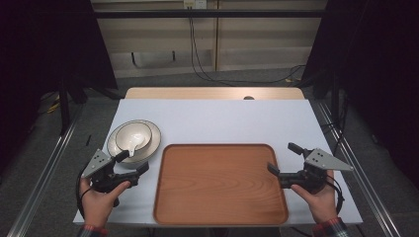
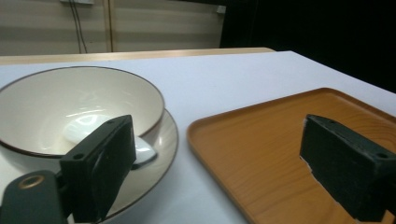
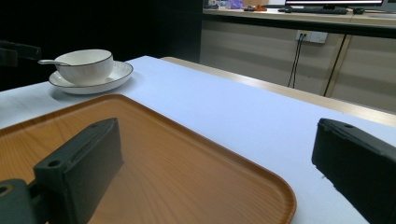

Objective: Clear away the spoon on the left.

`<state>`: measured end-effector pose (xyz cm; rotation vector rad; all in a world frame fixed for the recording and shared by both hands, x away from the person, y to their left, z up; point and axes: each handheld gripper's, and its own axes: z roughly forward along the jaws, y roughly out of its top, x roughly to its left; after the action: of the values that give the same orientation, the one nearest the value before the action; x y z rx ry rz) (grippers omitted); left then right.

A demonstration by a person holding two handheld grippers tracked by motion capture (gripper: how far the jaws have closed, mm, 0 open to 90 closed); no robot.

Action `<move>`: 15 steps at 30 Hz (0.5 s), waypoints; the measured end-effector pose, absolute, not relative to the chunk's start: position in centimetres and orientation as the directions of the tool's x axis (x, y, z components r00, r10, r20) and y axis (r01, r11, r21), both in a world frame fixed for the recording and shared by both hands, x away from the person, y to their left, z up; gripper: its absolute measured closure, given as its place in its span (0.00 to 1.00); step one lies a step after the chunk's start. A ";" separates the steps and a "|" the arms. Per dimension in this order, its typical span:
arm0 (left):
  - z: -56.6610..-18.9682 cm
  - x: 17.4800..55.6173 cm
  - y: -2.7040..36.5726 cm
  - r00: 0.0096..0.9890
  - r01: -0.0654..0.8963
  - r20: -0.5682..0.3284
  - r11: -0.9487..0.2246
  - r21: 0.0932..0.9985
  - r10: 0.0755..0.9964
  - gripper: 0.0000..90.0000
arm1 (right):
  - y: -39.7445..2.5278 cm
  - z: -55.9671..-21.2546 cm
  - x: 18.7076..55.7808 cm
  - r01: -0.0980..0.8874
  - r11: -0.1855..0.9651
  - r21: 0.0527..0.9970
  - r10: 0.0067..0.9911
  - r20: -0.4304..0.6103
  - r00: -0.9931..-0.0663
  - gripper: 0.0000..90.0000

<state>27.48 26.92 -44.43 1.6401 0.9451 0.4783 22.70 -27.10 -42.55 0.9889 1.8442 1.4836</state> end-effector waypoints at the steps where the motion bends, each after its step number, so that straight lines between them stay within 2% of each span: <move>1: -44.4 27.6 27.1 0.591 0.333 -0.166 -0.051 0.941 0.790 0.12 | -27.1 -42.5 22.7 0.196 0.108 0.975 0.824 0.023 -0.566 0.01; 9: -44.7 28.3 27.9 0.539 0.341 -0.147 -0.055 0.938 0.829 0.14 | -27.3 -42.5 22.9 0.188 0.116 0.975 0.821 0.012 -0.570 0.01; 14: -45.0 28.7 28.2 0.521 0.350 -0.142 -0.059 0.935 0.842 0.18 | -27.2 -42.5 22.9 0.184 0.120 0.975 0.823 0.006 -0.568 0.01; 15: -45.0 28.8 28.2 0.519 0.352 -0.139 -0.063 0.934 0.843 0.22 | -27.2 -42.5 22.9 0.184 0.118 0.976 0.822 0.008 -0.570 0.02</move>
<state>28.79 28.17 -45.03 1.6495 1.0311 0.5522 22.85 -27.21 -42.51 0.9730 1.8439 1.4838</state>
